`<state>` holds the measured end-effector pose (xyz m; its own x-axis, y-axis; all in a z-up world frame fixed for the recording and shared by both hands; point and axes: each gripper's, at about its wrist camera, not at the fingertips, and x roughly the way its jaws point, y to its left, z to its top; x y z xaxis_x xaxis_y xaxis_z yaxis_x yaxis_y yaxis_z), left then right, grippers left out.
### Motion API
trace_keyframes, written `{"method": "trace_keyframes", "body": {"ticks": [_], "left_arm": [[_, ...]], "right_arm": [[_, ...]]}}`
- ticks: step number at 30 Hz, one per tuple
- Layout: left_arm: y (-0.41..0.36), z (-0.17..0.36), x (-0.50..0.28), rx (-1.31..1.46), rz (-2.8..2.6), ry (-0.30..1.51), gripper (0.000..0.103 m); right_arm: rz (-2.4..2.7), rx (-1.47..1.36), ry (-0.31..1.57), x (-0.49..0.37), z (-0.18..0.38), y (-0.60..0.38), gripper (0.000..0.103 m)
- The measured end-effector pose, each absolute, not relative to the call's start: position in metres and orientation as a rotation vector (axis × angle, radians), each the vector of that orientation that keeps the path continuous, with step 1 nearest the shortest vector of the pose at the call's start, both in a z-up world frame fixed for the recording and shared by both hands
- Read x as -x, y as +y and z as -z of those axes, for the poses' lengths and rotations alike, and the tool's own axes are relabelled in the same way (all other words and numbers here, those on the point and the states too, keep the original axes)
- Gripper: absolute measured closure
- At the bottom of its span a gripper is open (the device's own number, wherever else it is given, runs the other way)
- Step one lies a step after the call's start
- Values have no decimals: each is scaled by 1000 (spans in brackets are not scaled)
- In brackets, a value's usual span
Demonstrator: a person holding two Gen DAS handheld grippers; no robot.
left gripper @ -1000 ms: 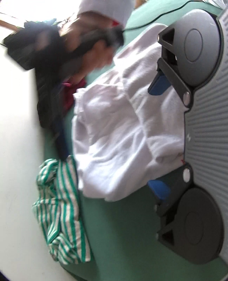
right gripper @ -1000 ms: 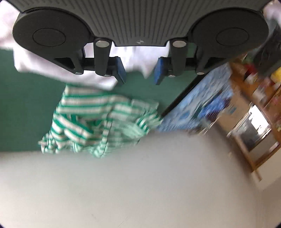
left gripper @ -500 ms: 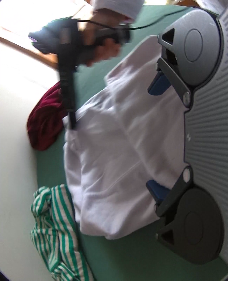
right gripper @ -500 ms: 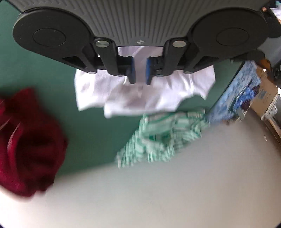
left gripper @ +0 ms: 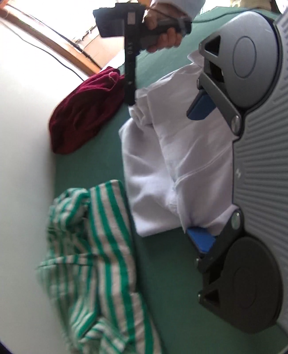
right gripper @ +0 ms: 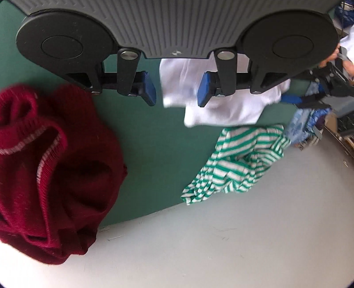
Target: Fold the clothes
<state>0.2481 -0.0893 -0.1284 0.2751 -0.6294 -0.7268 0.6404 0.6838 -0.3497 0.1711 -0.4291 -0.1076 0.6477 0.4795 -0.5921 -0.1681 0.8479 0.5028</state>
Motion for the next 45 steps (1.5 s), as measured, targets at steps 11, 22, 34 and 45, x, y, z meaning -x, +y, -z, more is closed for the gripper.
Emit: {"method": "trace_keyframes", "body": {"ticks": [11, 22, 34, 45], "left_arm": [[-92, 132, -287, -35, 890, 994, 1], [-95, 144, -284, 35, 1002, 896, 3], [-81, 141, -270, 128, 936, 849, 43], [-67, 141, -281, 181, 980, 917, 3]], "right_arm": [[-696, -437, 891, -212, 116, -418, 50], [-761, -393, 903, -220, 121, -425, 79], [-779, -554, 914, -227, 127, -426, 52], [-770, -597, 932, -210, 126, -466, 41]]}}
